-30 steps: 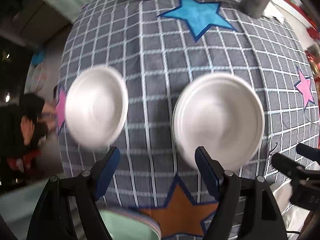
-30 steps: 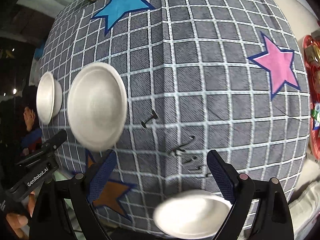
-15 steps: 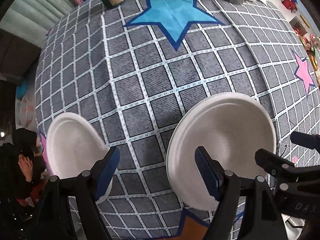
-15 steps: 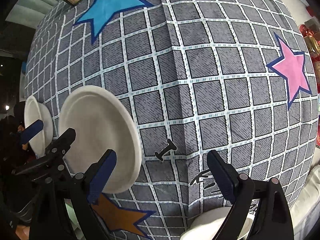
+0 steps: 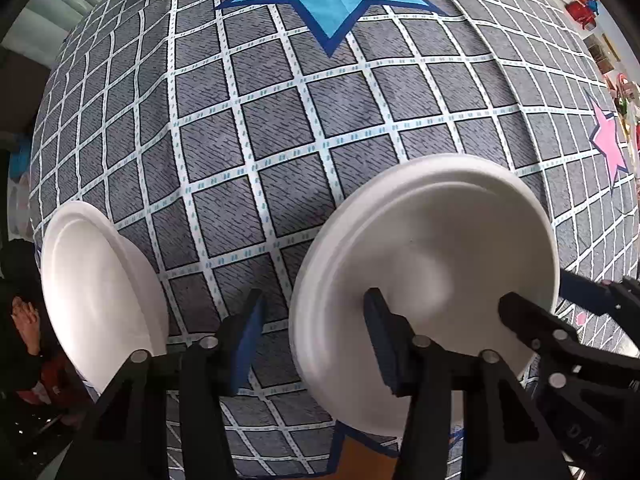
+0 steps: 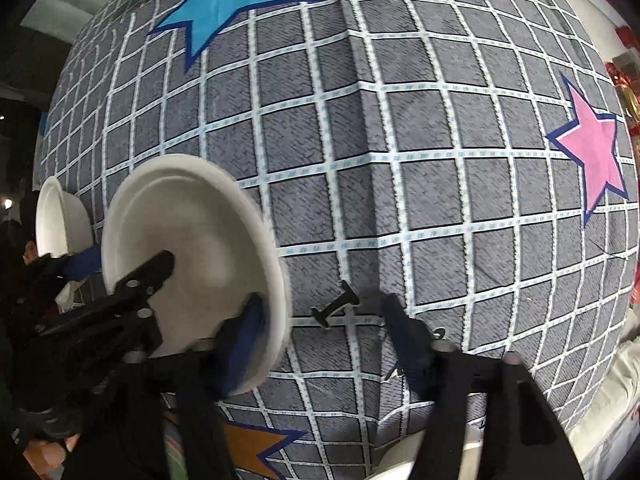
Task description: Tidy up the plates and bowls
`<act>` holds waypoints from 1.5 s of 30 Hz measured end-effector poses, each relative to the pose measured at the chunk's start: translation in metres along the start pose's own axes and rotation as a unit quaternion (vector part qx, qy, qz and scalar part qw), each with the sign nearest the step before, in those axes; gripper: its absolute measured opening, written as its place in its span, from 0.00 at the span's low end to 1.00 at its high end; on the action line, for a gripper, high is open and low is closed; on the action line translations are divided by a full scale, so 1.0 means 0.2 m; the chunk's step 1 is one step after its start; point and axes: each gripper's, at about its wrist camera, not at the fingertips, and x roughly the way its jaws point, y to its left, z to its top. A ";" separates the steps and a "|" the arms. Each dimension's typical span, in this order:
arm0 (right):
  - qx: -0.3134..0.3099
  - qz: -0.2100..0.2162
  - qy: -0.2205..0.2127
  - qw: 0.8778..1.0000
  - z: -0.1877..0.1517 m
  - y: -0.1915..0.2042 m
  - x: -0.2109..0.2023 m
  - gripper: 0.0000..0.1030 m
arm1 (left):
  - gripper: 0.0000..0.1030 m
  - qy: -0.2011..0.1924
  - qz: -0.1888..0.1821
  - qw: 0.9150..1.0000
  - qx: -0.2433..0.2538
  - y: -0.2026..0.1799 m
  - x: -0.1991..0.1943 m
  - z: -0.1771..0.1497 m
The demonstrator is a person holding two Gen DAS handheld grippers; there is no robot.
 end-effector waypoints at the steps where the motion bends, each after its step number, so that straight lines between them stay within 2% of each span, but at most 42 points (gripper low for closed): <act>1: -0.001 0.005 0.003 1.000 -0.01 0.01 0.01 0.50 | 0.49 -0.001 0.000 1.000 0.001 0.00 0.00 0.00; 3: -0.009 0.019 0.009 1.000 -0.04 0.05 0.03 0.37 | 0.42 0.000 -0.002 1.000 0.003 0.00 0.00 -0.01; 8: -0.013 0.029 0.024 0.999 -0.09 0.13 0.06 0.30 | 0.40 -0.001 0.005 1.000 0.021 -0.08 -0.02 0.00; 18: -0.010 0.030 0.030 0.999 -0.23 0.09 0.10 0.30 | 0.40 -0.001 0.010 0.999 0.036 -0.21 -0.02 -0.03; 24: -0.005 0.033 0.035 0.999 -0.31 0.00 0.15 0.30 | 0.40 -0.002 0.014 0.999 0.044 -0.32 -0.03 -0.04; 28: 0.001 0.036 0.039 0.999 -0.24 -0.05 0.22 0.30 | 0.41 -0.005 0.020 0.998 0.051 -0.39 -0.04 -0.01; 34: 0.007 0.048 0.041 0.998 -0.24 -0.07 0.26 0.30 | 0.41 -0.008 0.029 0.998 0.050 -0.47 -0.05 0.01; 38: 0.007 0.059 0.038 0.998 -0.25 -0.08 0.26 0.27 | 0.34 -0.008 0.028 0.998 0.055 -0.50 -0.07 -0.03; 40: 0.008 0.064 0.036 0.997 -0.27 -0.08 0.25 0.25 | 0.34 -0.010 0.027 0.998 0.055 -0.51 -0.11 0.00; 45: 0.006 0.067 0.025 0.997 -0.31 -0.13 0.17 0.25 | 0.34 -0.026 0.028 0.998 0.052 -0.71 -0.24 0.00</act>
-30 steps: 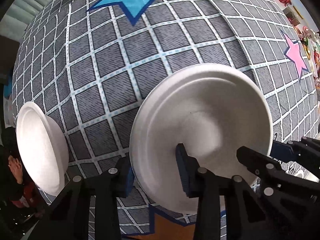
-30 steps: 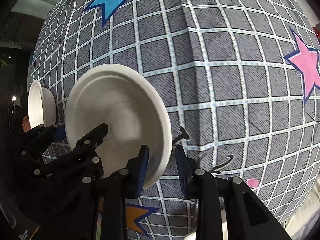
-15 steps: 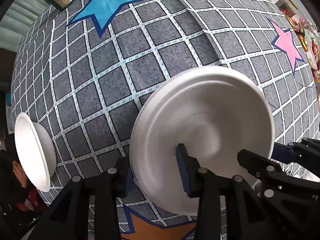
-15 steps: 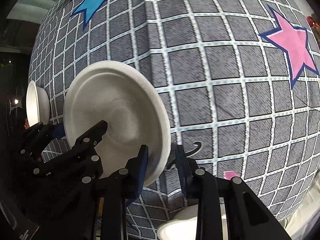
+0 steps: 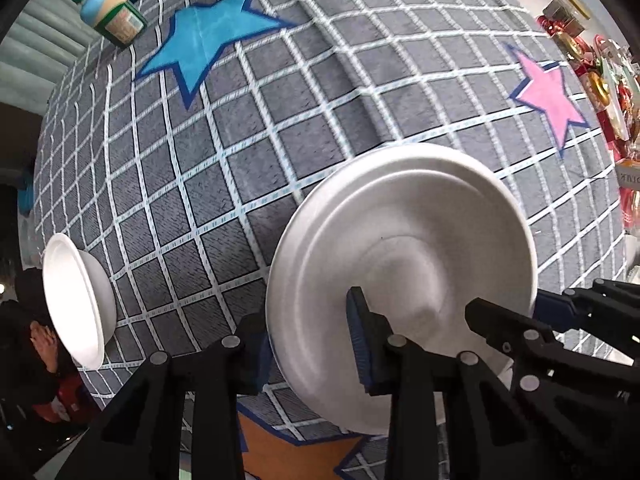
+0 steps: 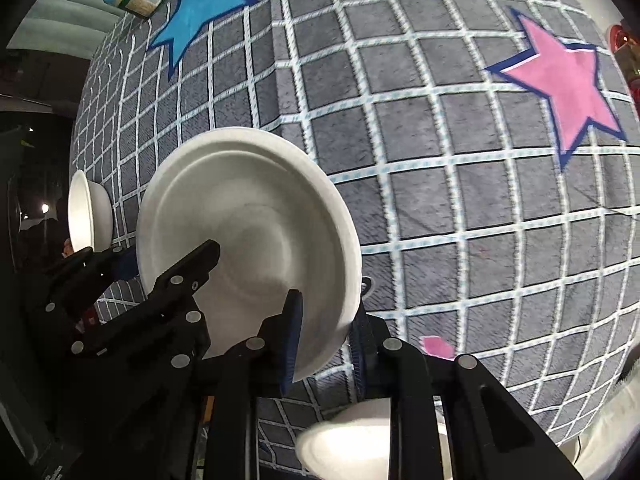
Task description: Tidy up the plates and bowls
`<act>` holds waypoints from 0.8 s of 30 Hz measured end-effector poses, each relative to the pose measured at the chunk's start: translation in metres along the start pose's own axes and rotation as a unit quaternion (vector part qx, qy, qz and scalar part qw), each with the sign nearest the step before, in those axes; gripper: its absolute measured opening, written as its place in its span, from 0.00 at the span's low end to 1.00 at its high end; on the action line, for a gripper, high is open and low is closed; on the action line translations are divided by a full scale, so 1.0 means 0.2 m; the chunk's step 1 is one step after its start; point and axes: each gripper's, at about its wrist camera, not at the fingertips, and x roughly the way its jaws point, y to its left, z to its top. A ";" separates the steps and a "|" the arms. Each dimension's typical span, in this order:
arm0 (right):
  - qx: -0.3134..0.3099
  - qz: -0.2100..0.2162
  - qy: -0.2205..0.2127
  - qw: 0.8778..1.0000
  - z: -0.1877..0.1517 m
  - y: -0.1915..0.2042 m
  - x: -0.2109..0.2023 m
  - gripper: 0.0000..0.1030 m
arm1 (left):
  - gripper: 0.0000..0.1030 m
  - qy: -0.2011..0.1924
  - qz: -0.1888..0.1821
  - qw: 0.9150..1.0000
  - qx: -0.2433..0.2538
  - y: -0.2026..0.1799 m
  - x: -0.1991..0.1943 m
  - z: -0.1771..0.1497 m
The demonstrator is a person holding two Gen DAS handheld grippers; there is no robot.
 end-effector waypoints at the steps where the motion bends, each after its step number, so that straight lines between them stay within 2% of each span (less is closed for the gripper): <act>1: -0.002 0.000 -0.003 1.000 0.00 -0.01 -0.02 0.25 | 0.34 -0.004 0.000 1.000 -0.001 -0.01 -0.04 0.00; 7: -0.012 0.000 -0.019 1.000 -0.05 -0.07 -0.23 0.25 | 0.35 -0.025 0.001 1.000 -0.006 -0.22 -0.23 0.00; 11: -0.025 -0.002 -0.023 0.999 -0.08 -0.10 -0.36 0.25 | 0.36 -0.032 0.001 0.999 0.000 -0.38 -0.33 -0.05; 16: -0.035 -0.003 -0.015 0.999 -0.14 -0.25 -0.47 0.25 | 0.37 -0.024 -0.006 1.000 0.011 -0.52 -0.39 -0.24; 20: -0.046 -0.007 -0.002 0.999 -0.25 -0.35 -0.48 0.25 | 0.38 -0.013 -0.007 1.000 0.024 -0.71 -0.44 -0.35; 24: -0.057 -0.009 0.012 0.998 -0.36 -0.41 -0.48 0.25 | 0.40 -0.002 -0.011 0.999 0.032 -0.81 -0.48 -0.46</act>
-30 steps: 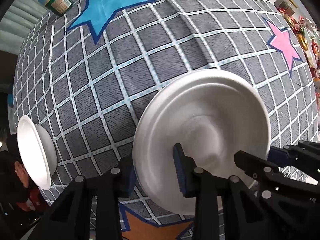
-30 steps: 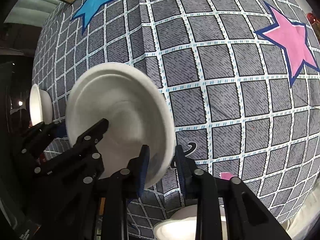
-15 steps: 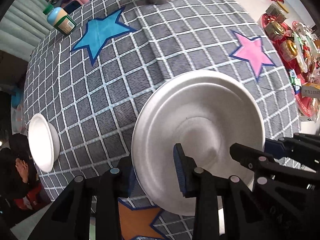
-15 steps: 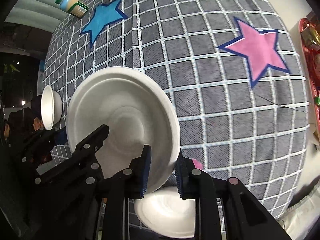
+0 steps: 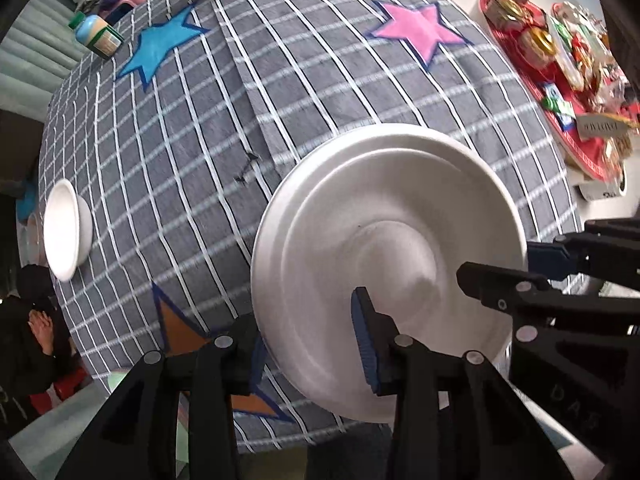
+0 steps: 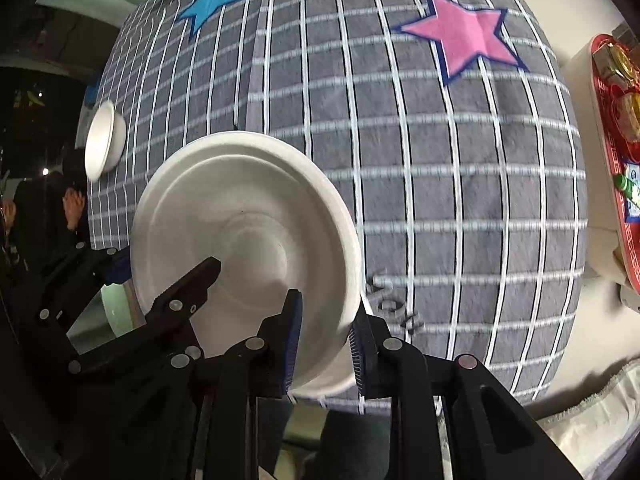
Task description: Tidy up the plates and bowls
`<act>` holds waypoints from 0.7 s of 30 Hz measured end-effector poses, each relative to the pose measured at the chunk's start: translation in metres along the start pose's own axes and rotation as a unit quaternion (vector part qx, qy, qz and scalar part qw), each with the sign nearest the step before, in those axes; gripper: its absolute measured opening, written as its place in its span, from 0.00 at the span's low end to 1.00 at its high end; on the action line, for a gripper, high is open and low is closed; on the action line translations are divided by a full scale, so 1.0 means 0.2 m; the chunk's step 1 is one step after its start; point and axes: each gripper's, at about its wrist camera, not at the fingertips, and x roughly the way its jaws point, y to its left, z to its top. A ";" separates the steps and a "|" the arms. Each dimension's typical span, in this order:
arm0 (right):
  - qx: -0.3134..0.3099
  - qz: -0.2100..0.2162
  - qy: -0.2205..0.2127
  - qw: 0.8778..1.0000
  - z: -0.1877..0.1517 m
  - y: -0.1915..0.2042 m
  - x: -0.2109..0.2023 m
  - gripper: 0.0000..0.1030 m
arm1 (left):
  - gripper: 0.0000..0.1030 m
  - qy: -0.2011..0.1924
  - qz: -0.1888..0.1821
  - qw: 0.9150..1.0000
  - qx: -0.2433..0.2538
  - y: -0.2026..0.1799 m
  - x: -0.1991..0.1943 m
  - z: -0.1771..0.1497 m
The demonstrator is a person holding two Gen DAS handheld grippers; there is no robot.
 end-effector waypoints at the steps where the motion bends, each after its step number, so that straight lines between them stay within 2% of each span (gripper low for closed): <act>1: -0.002 0.001 0.002 1.000 -0.02 0.00 0.00 0.25 | 0.40 0.004 -0.002 1.000 -0.001 -0.02 -0.01 -0.03; 5: -0.011 0.002 0.014 1.000 -0.09 -0.02 0.03 0.25 | 0.40 0.021 -0.008 1.000 -0.003 -0.06 0.00 -0.10; 7: -0.014 0.001 0.019 1.000 -0.12 -0.04 0.03 0.25 | 0.49 0.027 -0.013 1.000 0.002 -0.03 -0.01 -0.18; 9: -0.014 0.004 0.028 1.000 -0.13 -0.05 0.06 0.25 | 0.74 0.032 -0.003 0.999 0.005 -0.04 -0.02 -0.22; 11: -0.013 0.006 0.032 0.999 -0.14 -0.08 0.06 0.25 | 0.77 0.029 0.007 1.000 0.002 -0.02 -0.02 -0.24; 13: -0.007 0.006 0.032 0.999 -0.14 -0.10 0.06 0.36 | 0.77 0.033 0.007 0.999 -0.010 0.02 -0.02 -0.26; 14: 0.001 0.008 0.028 1.000 -0.14 -0.12 0.06 0.64 | 0.77 0.035 0.010 0.999 -0.021 0.03 -0.03 -0.27; 15: 0.010 0.012 0.022 1.000 -0.14 -0.14 0.04 0.84 | 0.77 0.036 0.010 0.999 -0.027 0.13 0.00 -0.28; 19: 0.041 0.017 0.006 0.999 -0.12 -0.22 0.00 0.85 | 0.77 0.042 0.020 0.997 -0.060 0.21 -0.04 -0.32; 21: 0.060 0.018 0.004 0.998 -0.12 -0.27 -0.01 0.85 | 0.77 0.041 0.026 0.997 -0.067 0.38 0.00 -0.33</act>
